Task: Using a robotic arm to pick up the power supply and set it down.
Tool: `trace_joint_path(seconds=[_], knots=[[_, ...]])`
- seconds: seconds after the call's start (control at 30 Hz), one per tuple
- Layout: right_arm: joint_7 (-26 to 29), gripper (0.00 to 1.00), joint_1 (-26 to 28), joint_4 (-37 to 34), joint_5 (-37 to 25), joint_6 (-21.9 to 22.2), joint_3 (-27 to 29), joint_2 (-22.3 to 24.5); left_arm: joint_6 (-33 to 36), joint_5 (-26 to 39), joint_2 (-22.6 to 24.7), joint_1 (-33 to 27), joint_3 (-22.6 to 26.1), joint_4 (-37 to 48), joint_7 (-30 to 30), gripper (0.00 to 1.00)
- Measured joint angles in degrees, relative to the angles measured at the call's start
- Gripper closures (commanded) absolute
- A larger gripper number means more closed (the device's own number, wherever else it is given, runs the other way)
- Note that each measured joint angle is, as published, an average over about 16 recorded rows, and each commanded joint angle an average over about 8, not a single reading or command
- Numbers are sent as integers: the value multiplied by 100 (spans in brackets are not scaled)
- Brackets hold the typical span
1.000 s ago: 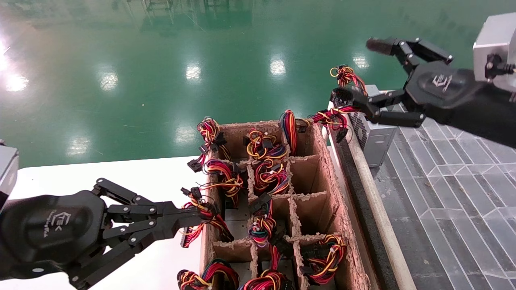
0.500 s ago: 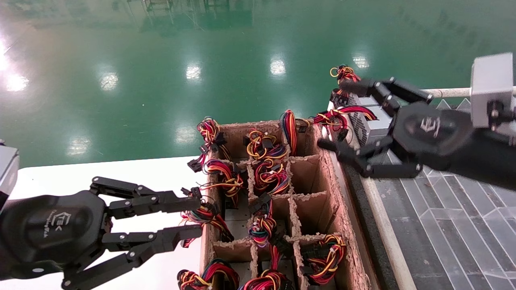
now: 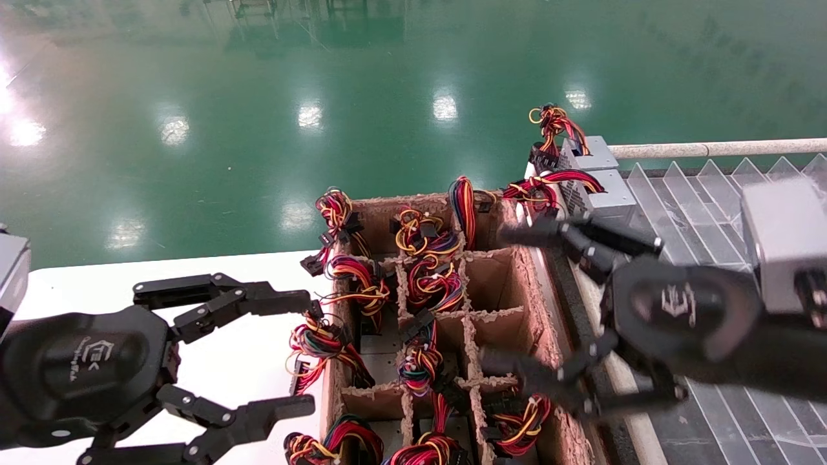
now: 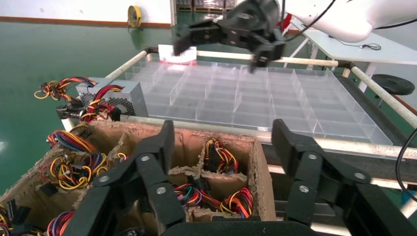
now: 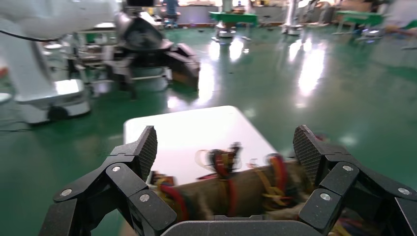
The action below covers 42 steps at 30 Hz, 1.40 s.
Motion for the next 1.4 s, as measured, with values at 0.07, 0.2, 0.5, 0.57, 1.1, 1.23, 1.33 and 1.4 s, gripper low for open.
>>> trace_joint_path(seconds=[0.07,0.2,0.5,0.57,1.1,1.23,1.33,1.4], knots=[[100,0,-91,137,62,-43,-9,39,0,0,0,0,0,0,0,0],[255,0,-242,364,166,-115,-23,104,-1,0,0,1,0,1,0,0],[389,0,-379,567,268,-182,-38,165,-2,0,-1,1,-1,2,0,0],[389,0,-383,571,271,-184,-40,166,-2,0,-1,1,-1,2,0,0],[345,0,-324,482,223,-154,-39,141,-2,0,-1,1,-1,2,0,0],[341,0,-318,472,218,-151,-39,138,-2,-1,-1,1,-1,1,0,0],[339,0,-314,467,215,-149,-38,137,-2,-1,-1,1,-1,1,0,0],[338,0,-312,464,213,-148,-37,136,-2,-1,-1,1,-1,1,0,0]])
